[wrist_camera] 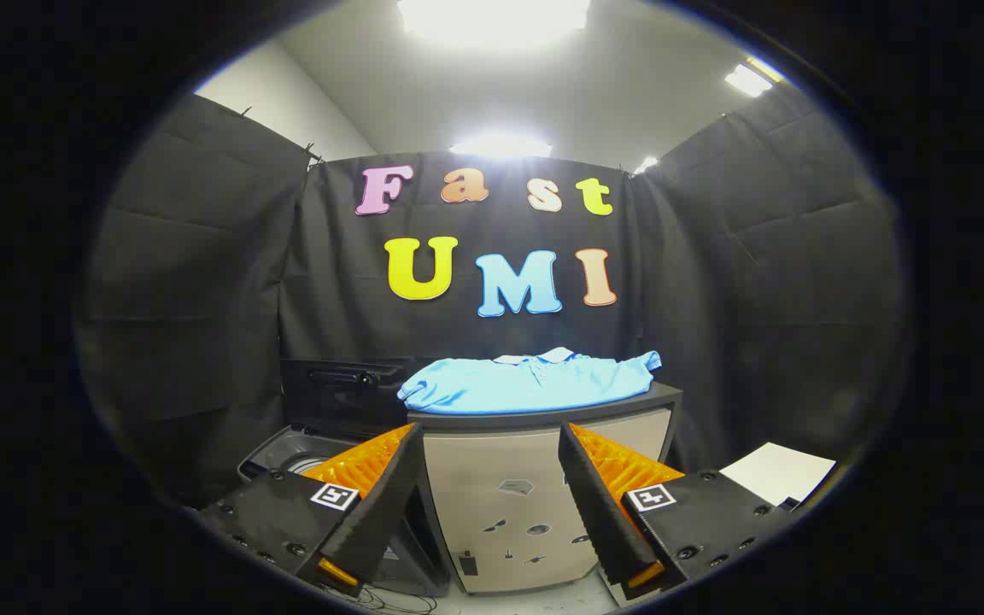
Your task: Put the clothes into the washing machine and then close the washing machine lid.
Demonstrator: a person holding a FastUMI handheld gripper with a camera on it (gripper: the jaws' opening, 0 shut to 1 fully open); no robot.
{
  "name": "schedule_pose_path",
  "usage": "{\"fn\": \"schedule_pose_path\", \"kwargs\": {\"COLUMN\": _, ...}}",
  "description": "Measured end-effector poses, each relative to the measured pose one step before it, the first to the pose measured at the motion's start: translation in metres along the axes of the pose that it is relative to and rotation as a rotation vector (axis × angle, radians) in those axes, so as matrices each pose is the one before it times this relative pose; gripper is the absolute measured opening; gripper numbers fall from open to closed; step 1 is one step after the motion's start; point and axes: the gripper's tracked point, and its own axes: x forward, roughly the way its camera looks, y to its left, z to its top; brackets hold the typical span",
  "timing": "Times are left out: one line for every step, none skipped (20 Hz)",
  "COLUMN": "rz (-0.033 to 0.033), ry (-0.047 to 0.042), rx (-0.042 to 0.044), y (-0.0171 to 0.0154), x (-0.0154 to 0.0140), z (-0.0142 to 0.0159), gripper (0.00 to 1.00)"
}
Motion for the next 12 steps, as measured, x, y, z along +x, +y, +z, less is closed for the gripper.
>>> {"fn": "schedule_pose_path", "kwargs": {"rz": 0.00667, "ry": -0.00001, "rx": 0.00232, "y": 0.00152, "x": -0.00003, "z": 0.00080, "gripper": 0.98}}
{"fn": "schedule_pose_path", "kwargs": {"rz": 0.00671, "ry": -0.00020, "rx": -0.00139, "y": 0.00169, "x": -0.00073, "z": -0.00009, "gripper": 0.98}}
{"fn": "schedule_pose_path", "kwargs": {"rz": 0.00562, "ry": -0.00064, "rx": -0.00360, "y": 0.00222, "x": -0.00200, "z": 0.00126, "gripper": 0.98}}
{"fn": "schedule_pose_path", "kwargs": {"rz": 0.00539, "ry": -0.00133, "rx": -0.00180, "y": -0.00016, "x": -0.00148, "z": -0.00025, "gripper": 0.98}}
{"fn": "schedule_pose_path", "kwargs": {"rz": 0.00472, "ry": -0.00406, "rx": -0.00023, "y": 0.00137, "x": -0.00199, "z": 0.00194, "gripper": 0.98}}
{"fn": "schedule_pose_path", "kwargs": {"rz": 0.00143, "ry": -0.00148, "rx": 0.00062, "y": -0.00112, "x": -0.00094, "z": 0.00047, "gripper": 0.98}}
{"fn": "schedule_pose_path", "kwargs": {"rz": 0.00187, "ry": -0.00137, "rx": 0.00065, "y": 0.00005, "x": -0.00175, "z": 0.00038, "gripper": 0.98}}
{"fn": "schedule_pose_path", "kwargs": {"rz": -0.00061, "ry": -0.00179, "rx": 0.00156, "y": -0.00024, "x": -0.00187, "z": 0.00053, "gripper": 0.98}}
{"fn": "schedule_pose_path", "kwargs": {"rz": -0.00010, "ry": -0.00073, "rx": -0.00064, "y": -0.00098, "x": -0.00087, "z": 0.00158, "gripper": 0.98}}
{"fn": "schedule_pose_path", "kwargs": {"rz": -0.00050, "ry": -0.00230, "rx": 0.00035, "y": 0.00000, "x": -0.00156, "z": 0.00010, "gripper": 0.98}}
{"fn": "schedule_pose_path", "kwargs": {"rz": -0.00018, "ry": -0.00113, "rx": -0.00073, "y": -0.00073, "x": -0.00133, "z": 0.00146, "gripper": 0.98}}
{"fn": "schedule_pose_path", "kwargs": {"rz": 0.00054, "ry": -0.00135, "rx": -0.00068, "y": -0.00060, "x": -0.00090, "z": 0.00023, "gripper": 0.98}}
